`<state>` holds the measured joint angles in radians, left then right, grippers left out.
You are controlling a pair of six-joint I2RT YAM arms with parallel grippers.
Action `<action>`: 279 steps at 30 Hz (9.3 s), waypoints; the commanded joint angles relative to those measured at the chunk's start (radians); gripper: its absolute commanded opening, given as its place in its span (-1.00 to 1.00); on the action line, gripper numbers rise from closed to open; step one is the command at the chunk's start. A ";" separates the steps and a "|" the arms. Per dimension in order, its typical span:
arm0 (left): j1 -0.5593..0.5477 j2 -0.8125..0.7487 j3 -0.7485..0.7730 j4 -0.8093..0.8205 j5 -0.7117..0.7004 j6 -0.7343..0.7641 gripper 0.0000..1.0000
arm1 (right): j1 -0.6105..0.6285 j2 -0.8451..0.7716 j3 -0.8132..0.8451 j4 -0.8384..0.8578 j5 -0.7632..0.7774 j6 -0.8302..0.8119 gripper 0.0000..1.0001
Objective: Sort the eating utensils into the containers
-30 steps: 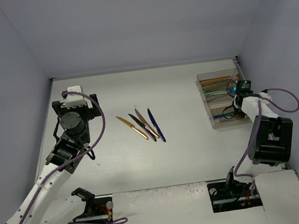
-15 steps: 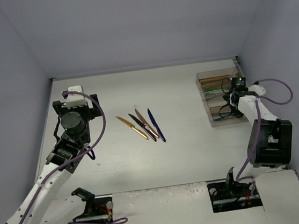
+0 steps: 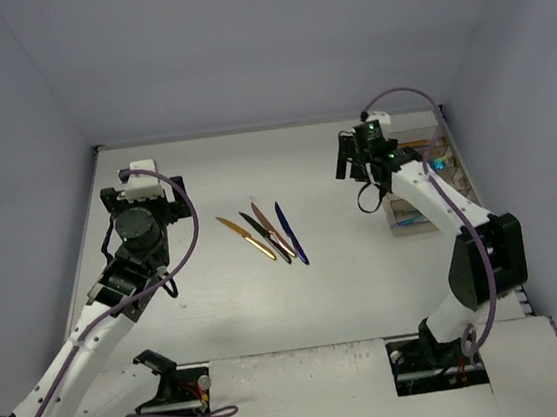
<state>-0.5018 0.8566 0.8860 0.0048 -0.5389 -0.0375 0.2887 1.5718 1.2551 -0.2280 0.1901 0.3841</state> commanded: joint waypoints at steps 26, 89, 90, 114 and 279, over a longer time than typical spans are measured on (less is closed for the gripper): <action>0.006 -0.010 0.033 0.052 0.008 -0.009 0.80 | 0.419 0.534 0.337 -0.289 -0.122 -0.158 0.16; 0.006 -0.025 0.034 0.053 0.002 -0.004 0.80 | -0.343 0.038 0.028 0.008 0.000 0.509 -1.00; 0.006 -0.025 0.034 0.054 0.003 -0.005 0.80 | -0.353 0.040 0.019 0.021 0.012 0.539 -1.00; 0.006 -0.030 0.034 0.052 0.002 0.001 0.80 | -0.401 0.108 -0.109 0.076 0.134 0.820 -0.96; 0.008 -0.007 0.042 0.038 0.056 -0.002 0.80 | -0.365 0.140 -0.083 -0.007 0.136 0.907 -1.00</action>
<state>-0.5018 0.8555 0.8860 -0.0109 -0.4767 -0.0341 -0.0789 1.7332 1.1935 -0.2793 0.2990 1.1849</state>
